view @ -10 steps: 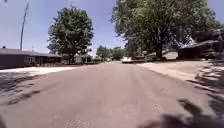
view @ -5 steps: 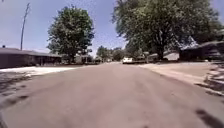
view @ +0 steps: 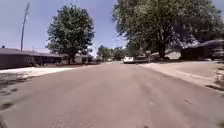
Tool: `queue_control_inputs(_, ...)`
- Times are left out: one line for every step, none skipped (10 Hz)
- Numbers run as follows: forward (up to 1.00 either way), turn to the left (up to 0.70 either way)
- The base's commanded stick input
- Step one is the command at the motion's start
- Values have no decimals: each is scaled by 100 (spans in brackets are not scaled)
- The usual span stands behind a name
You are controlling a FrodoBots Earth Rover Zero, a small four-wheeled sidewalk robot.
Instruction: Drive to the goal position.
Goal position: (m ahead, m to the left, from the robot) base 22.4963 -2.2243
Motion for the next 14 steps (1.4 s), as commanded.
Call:
queue_control_inputs(70, 0)
queue_control_inputs(70, 0)
queue_control_inputs(70, 0)
queue_control_inputs(70, 0)
queue_control_inputs(70, 0)
queue_control_inputs(70, 0)
queue_control_inputs(70, 0)
queue_control_inputs(70, 0)
queue_control_inputs(70, 0)
queue_control_inputs(70, 0)
queue_control_inputs(70, 0)
queue_control_inputs(70, 0)
queue_control_inputs(70, 0)
queue_control_inputs(70, 0)
